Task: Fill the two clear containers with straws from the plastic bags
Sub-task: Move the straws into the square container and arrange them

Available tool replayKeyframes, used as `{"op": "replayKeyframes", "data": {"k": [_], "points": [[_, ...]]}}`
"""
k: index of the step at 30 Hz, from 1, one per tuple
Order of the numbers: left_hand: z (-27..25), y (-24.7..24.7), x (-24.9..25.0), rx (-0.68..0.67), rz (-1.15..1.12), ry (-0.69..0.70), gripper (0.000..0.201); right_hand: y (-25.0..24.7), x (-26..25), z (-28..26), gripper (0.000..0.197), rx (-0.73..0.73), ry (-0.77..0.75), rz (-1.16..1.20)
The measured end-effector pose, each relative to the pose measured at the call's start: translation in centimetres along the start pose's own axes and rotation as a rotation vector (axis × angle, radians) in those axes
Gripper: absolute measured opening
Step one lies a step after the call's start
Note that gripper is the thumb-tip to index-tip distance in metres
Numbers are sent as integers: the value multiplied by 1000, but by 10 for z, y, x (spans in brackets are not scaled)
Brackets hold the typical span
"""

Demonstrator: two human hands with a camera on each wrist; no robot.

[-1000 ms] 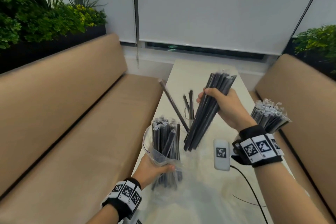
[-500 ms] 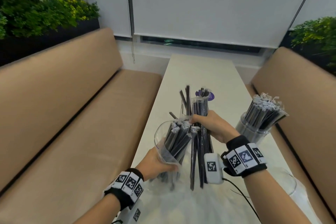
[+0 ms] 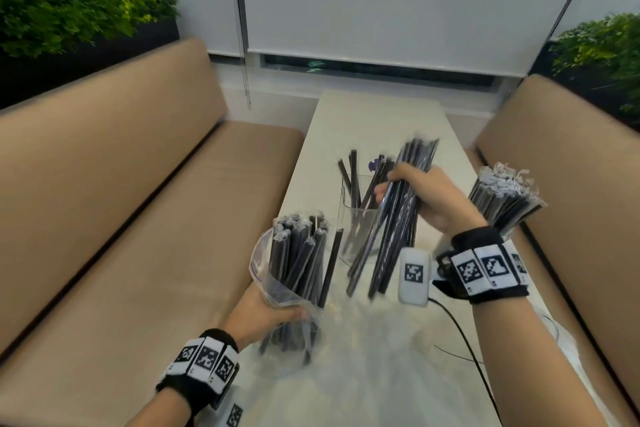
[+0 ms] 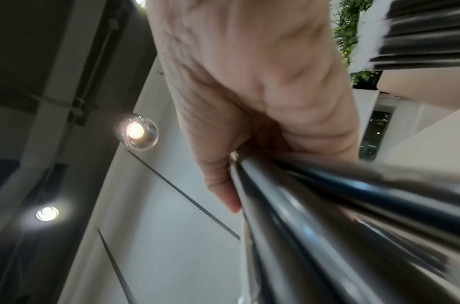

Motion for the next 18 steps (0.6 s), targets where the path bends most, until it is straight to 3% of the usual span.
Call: {"op": "replayKeyframes", "data": {"k": [4,9,12,15,18], "points": [[-4,0,2,12,-25,-3,55,-11,-53,1,3,186,-223,179],[-8,-1,3,32,-48,1,53,-32,-98,-4,16,545,-638,425],[-11,-3,3,44,-64,3,50,-29,-85,7,11,654,-674,289],[-14,-3,3,44,-61,0,49,-19,-60,20,18,664,-647,108],[-16,-2,6,38,-37,-1,44,-22,-49,23,18,682,-664,88]]}}
Point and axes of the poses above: each hand's wrist, its own z-axis towards the middle knuckle, its own y-axis out of the palm, x = y × z, the point moved 7 cm from there along z, towards the middle knuckle, and after that the axes turned 2 degrees about -y, right-handed, at the moved point
